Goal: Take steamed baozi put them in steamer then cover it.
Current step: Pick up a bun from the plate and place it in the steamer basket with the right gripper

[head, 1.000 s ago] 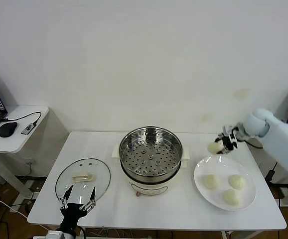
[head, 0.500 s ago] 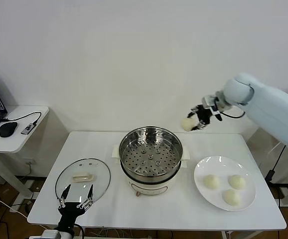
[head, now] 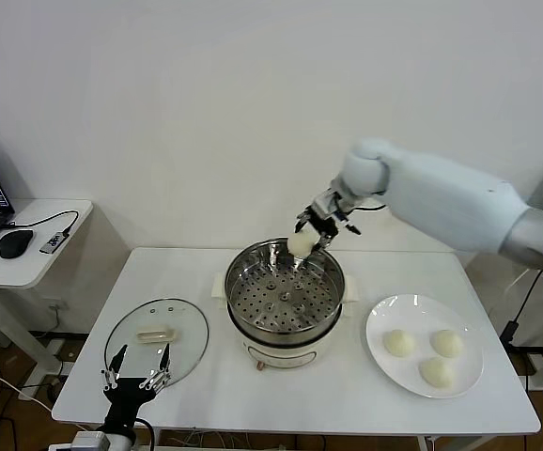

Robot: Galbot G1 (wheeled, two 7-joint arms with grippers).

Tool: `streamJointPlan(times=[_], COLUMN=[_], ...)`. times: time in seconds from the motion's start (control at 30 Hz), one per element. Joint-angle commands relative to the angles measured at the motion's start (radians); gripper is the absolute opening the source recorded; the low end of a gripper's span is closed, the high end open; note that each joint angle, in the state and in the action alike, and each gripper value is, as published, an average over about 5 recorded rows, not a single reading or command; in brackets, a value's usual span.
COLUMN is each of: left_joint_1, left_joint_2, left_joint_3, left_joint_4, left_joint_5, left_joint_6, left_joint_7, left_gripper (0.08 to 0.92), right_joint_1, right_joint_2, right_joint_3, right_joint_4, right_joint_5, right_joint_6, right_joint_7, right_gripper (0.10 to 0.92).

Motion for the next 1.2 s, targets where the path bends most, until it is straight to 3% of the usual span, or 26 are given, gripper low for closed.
streamJointPlan(times=[0.03,0.37,0.77,0.9,1.07,1.2], left_joint_1=[0.000,-0.006,-0.010,-0.011,-0.010,-0.007], left_joint_2=[-0.001,0.008,0.008,0.005,0.001,-0.001], left_joint_3=[-0.001,0.000,0.000,0.001,0.001,-0.002], left_joint_4=[0.001,0.002,0.001,-0.001,-0.004,-0.011], left_joint_5=[0.001,0.004,0.003,0.004,0.006,0.009], left_joint_6=[0.001,0.002,0.001,0.002,0.003,0.005], left_joint_7=[0.000,0.001,-0.001,-0.001,-0.002,-0.002], left_gripper=[0.823,0.823,0.823,0.823,0.823,0.823], right_joint_1=[-0.028,-0.070,-0.101,-0.103,-0.049,0.055], right_joint_2=[0.124,0.160,0.172,0.170,0.129,0.019], right_joint_3=[-0.061,-0.049,-0.034,-0.028,-0.025,-0.037], right_joint_4=[-0.076,-0.160,-0.218,-0.222,-0.158,0.036], right_joint_5=[-0.135,-0.295,-0.369,-0.380,-0.288,-0.059], right_joint_6=[0.178,0.300,0.350,0.363,0.310,0.040], right_joint_7=[0.027,0.080,0.134,0.160,0.118,-0.018], right_gripper=[0.565,0.568,0.578,0.640,0.771,0.819])
